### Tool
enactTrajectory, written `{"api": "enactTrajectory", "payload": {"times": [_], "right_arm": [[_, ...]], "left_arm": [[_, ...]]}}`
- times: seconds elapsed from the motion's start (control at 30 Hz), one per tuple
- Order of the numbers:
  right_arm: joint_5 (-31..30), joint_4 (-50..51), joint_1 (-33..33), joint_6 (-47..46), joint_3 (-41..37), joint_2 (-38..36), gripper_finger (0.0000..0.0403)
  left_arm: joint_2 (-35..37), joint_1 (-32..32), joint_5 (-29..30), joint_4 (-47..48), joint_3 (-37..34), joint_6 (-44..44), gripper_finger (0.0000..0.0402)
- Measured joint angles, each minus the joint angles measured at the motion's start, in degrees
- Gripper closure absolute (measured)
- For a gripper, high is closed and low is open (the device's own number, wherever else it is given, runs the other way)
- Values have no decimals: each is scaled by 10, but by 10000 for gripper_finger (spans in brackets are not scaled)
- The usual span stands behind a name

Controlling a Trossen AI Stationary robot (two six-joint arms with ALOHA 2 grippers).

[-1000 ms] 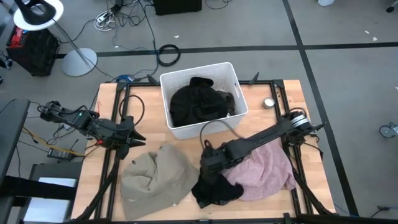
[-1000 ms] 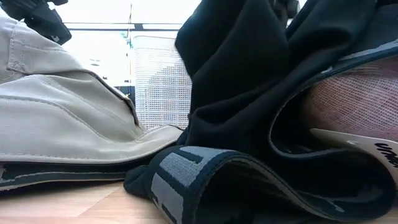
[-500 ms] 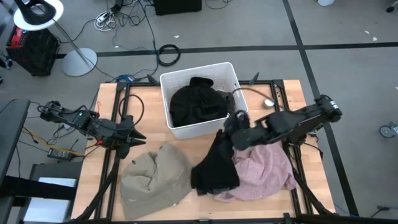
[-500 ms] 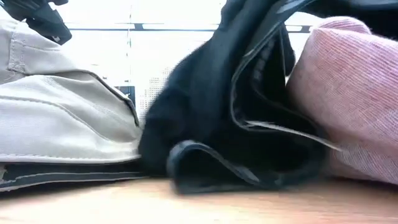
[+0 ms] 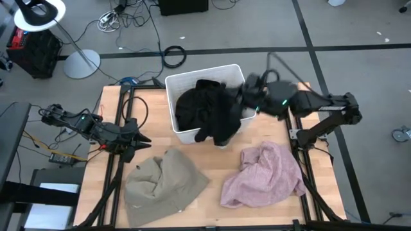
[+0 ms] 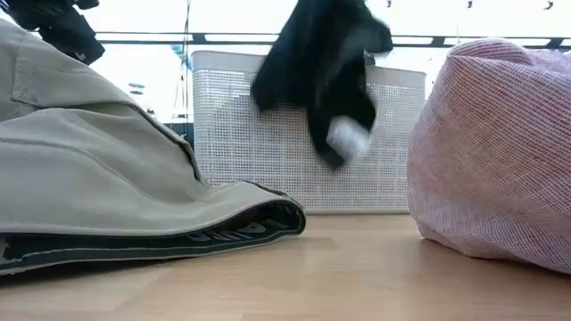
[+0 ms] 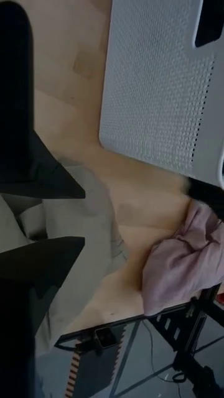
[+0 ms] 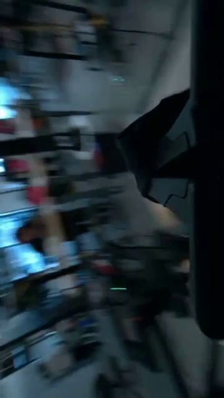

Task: Sort clothes
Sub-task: Put the black boxer into the white laundry bin

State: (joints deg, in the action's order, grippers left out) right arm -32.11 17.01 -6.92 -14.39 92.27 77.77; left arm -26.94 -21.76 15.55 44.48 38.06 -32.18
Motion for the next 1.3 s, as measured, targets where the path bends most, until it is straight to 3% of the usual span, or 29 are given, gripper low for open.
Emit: {"api": "enactTrajectory", "payload": {"times": [0.23, 0.63, 0.83, 1.1, 1.3], "right_arm": [[40, -178, 86, 133, 0, -25, 403], [228, -214, 202, 140, 0, -15, 403], [275, -218, 226, 140, 1, 4, 403], [337, -352, 264, 139, 0, 39, 403], [343, -323, 284, 139, 0, 45, 403]], "left_arm": [[0, 0, 39, -21, 0, -8, 289], [0, 0, 44, -45, 0, -14, 289], [0, 0, 43, -46, 0, -33, 289], [0, 0, 43, -49, 0, -41, 289], [0, 0, 43, -48, 0, -41, 289]]}}
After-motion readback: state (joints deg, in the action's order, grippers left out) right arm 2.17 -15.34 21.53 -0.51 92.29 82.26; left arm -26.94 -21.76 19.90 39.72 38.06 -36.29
